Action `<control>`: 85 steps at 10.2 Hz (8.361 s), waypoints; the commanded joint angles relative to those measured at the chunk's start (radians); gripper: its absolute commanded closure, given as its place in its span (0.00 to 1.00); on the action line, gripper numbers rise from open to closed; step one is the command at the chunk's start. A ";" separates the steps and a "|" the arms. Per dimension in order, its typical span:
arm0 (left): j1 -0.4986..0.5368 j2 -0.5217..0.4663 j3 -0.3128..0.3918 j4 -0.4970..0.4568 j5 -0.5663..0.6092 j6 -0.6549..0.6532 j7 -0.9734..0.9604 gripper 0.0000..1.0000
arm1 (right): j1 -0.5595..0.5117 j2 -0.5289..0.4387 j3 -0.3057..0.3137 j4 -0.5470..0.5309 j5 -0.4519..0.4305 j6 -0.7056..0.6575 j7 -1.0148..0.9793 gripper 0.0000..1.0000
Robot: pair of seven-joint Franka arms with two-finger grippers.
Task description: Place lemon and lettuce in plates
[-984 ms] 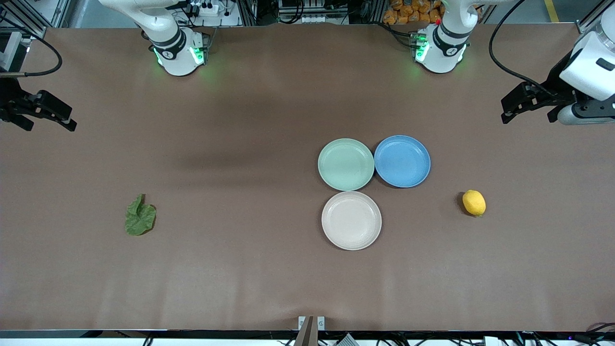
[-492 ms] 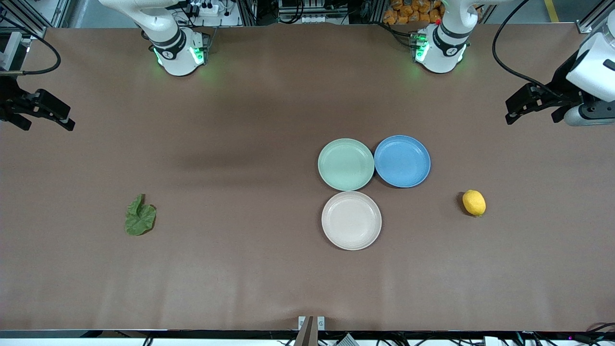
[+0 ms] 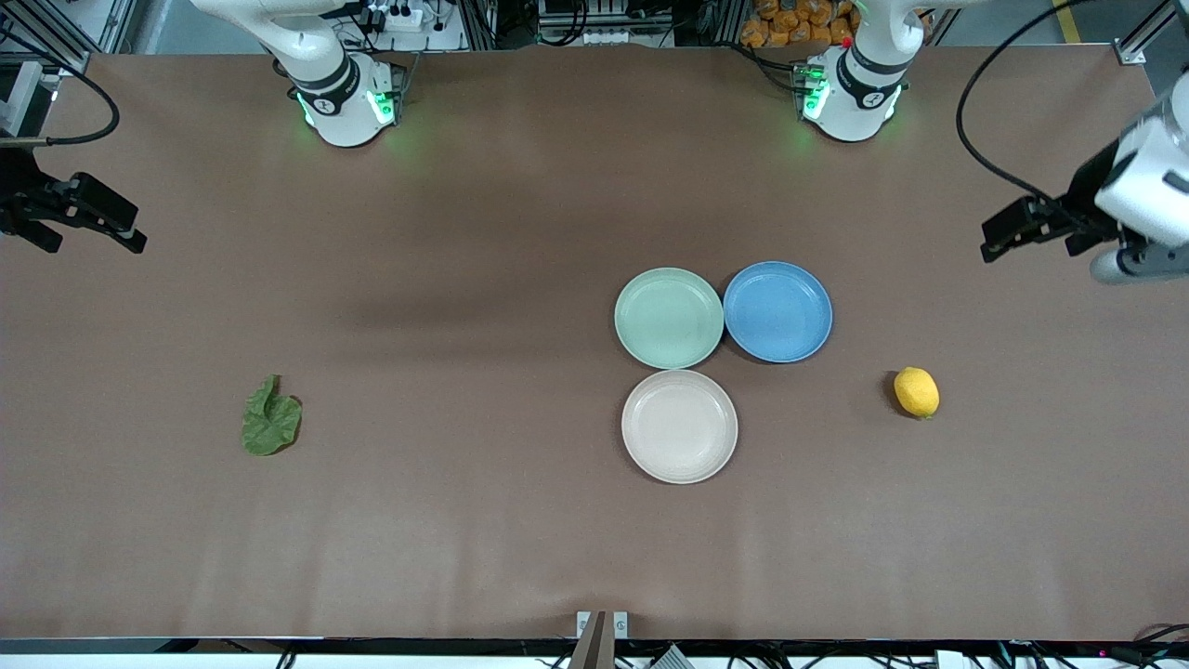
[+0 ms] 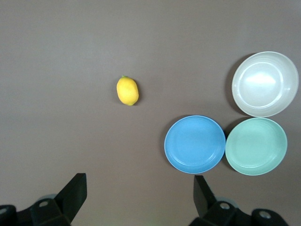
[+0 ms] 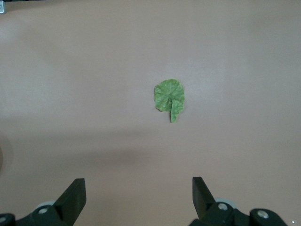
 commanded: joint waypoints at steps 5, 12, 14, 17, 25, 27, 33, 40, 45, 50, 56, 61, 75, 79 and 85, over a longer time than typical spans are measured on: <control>0.028 0.110 0.023 -0.009 -0.001 0.026 0.049 0.00 | -0.016 0.010 0.018 0.017 -0.013 -0.016 0.001 0.00; 0.042 0.202 0.023 -0.150 0.042 0.209 0.061 0.00 | -0.024 0.080 0.045 -0.087 -0.012 0.022 0.003 0.00; 0.043 0.268 0.024 -0.151 0.076 0.249 0.061 0.00 | -0.081 0.192 0.116 -0.114 -0.009 0.102 0.003 0.00; 0.045 0.349 0.024 -0.153 0.079 0.341 0.038 0.00 | -0.081 0.353 0.141 -0.148 -0.013 0.296 0.006 0.00; 0.100 0.395 0.020 -0.323 0.058 0.626 -0.187 0.00 | -0.165 0.571 0.102 -0.300 -0.181 0.770 -0.006 0.00; 0.101 0.423 0.020 -0.320 0.041 0.652 -0.187 0.00 | -0.177 0.603 0.104 -0.302 -0.182 0.824 -0.013 0.10; 0.100 0.503 0.020 -0.334 0.042 0.754 -0.187 0.00 | -0.217 0.668 0.104 -0.311 -0.181 0.950 -0.060 0.50; 0.097 0.517 0.021 -0.329 0.052 0.754 -0.174 1.00 | -0.178 0.596 0.104 -0.227 -0.149 0.793 -0.034 1.00; 0.054 0.480 -0.019 -0.250 0.050 0.749 -0.190 1.00 | -0.047 0.516 0.050 -0.056 -0.016 0.510 0.036 1.00; 0.048 0.503 -0.129 -0.155 0.042 0.751 -0.293 1.00 | 0.120 0.427 0.055 -0.010 -0.015 0.374 0.350 1.00; -0.096 0.604 -0.143 -0.022 0.042 0.770 -0.515 1.00 | 0.393 0.450 0.052 0.019 0.048 0.430 0.763 1.00; -0.214 0.656 -0.142 -0.024 -0.013 0.915 -0.577 1.00 | 0.566 0.537 0.052 0.019 0.056 0.657 1.019 1.00; -0.288 0.607 0.019 -0.022 0.019 0.912 -0.599 0.00 | 0.898 0.752 0.047 0.019 0.040 0.985 1.353 0.63; -0.281 0.485 0.136 -0.044 0.038 0.765 -0.579 0.00 | 0.893 0.755 0.047 0.042 0.036 1.004 1.347 0.00; -0.169 0.221 0.129 -0.293 0.015 0.596 -0.379 0.00 | 0.775 0.633 0.036 0.071 0.037 0.881 1.226 0.00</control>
